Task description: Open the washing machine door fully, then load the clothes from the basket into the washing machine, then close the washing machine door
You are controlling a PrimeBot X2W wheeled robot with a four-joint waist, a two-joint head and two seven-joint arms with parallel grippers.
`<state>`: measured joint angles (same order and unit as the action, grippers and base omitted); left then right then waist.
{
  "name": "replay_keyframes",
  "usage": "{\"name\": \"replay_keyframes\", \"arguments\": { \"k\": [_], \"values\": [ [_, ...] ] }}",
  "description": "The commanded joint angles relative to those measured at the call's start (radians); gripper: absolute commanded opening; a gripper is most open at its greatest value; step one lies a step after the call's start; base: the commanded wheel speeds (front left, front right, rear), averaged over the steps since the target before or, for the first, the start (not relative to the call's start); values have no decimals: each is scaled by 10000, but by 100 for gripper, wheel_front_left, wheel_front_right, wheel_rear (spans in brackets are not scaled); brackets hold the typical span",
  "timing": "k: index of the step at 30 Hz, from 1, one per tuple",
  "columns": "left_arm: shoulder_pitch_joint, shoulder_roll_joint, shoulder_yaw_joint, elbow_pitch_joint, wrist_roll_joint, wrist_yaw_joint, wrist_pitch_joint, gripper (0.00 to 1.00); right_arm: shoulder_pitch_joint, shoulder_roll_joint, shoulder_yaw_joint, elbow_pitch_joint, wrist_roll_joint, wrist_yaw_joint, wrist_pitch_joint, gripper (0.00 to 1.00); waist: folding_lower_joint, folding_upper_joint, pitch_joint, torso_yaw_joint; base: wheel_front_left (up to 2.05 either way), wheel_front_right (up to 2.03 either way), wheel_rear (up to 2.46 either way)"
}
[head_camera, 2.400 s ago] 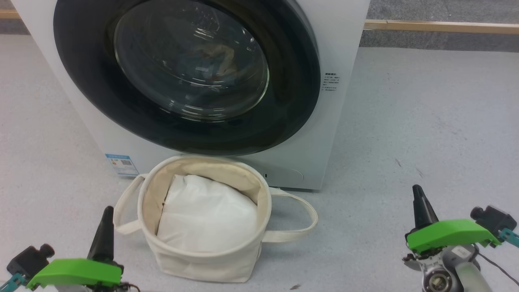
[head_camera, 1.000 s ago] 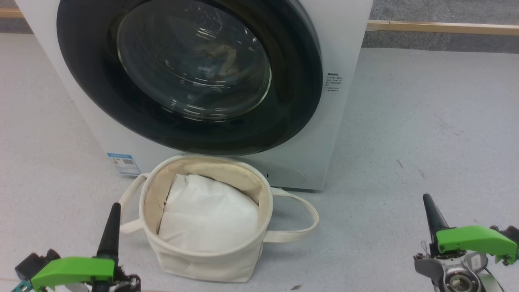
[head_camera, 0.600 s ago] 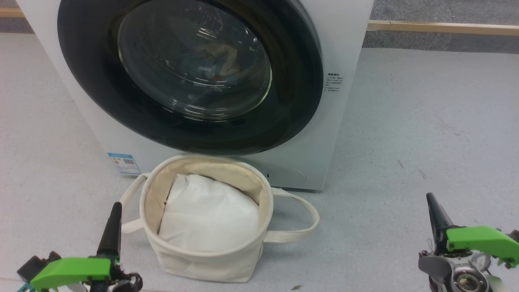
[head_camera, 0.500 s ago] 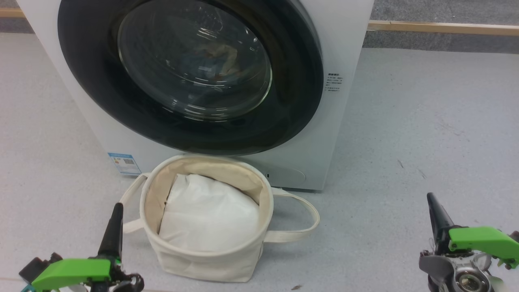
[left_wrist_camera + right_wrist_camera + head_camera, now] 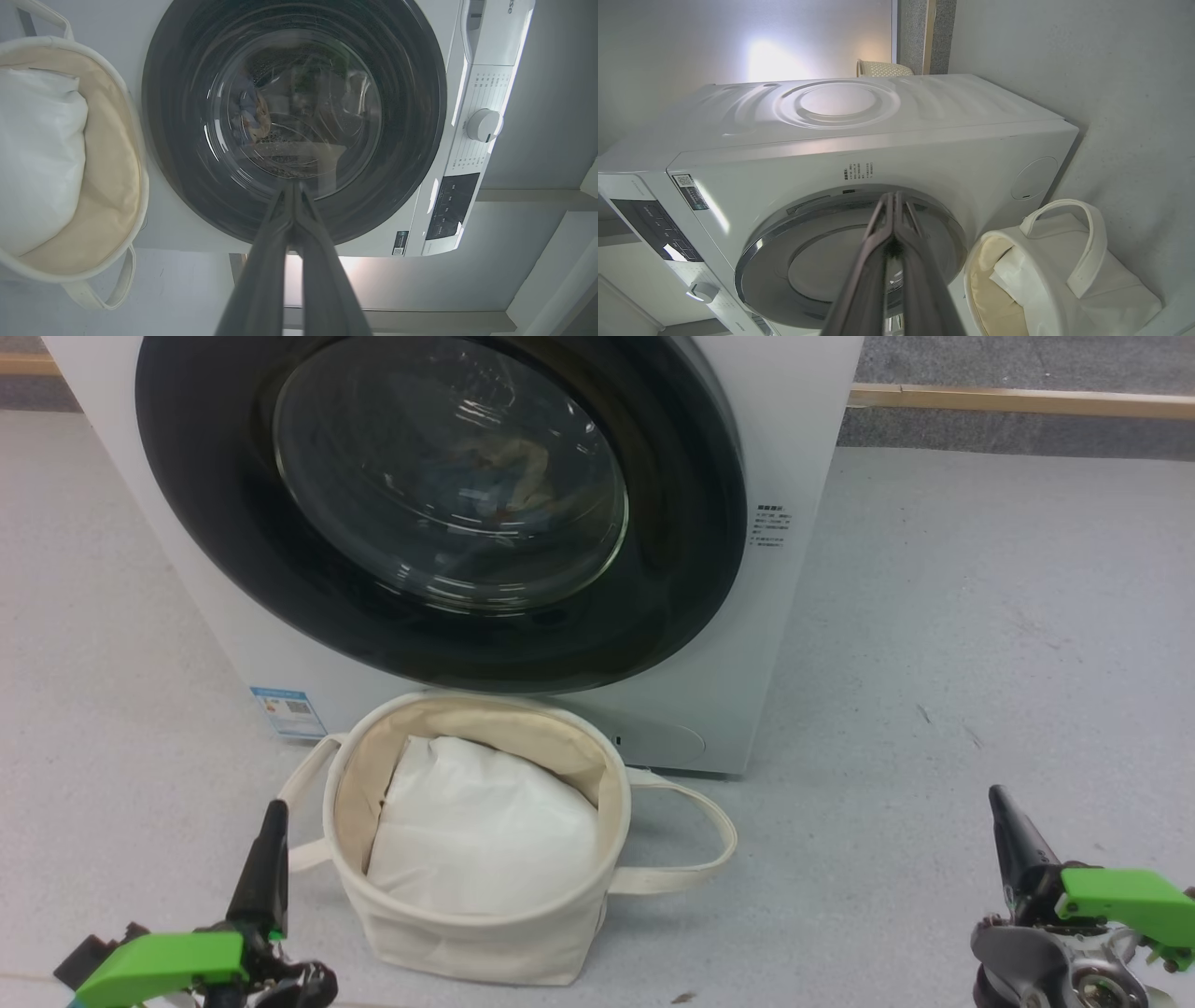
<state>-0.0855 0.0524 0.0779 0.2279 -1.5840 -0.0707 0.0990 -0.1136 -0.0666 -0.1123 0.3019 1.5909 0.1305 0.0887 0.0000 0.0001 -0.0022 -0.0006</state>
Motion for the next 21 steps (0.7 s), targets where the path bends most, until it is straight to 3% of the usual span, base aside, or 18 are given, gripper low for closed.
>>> {"name": "replay_keyframes", "arguments": {
  "k": [1, 21],
  "values": [
    [-205, -14, 373, -445, -216, 3, 127, 0, -131, 40, 121, -429, 263, 2, 131, 0, 0, -1, 0, 2, 0, 0, 0],
    [-203, -22, 379, -451, -238, 5, 137, 0, -124, 5, 164, -435, 338, 2, 100, 0, 0, -1, 1, 3, 0, 0, 0]
  ]
}}
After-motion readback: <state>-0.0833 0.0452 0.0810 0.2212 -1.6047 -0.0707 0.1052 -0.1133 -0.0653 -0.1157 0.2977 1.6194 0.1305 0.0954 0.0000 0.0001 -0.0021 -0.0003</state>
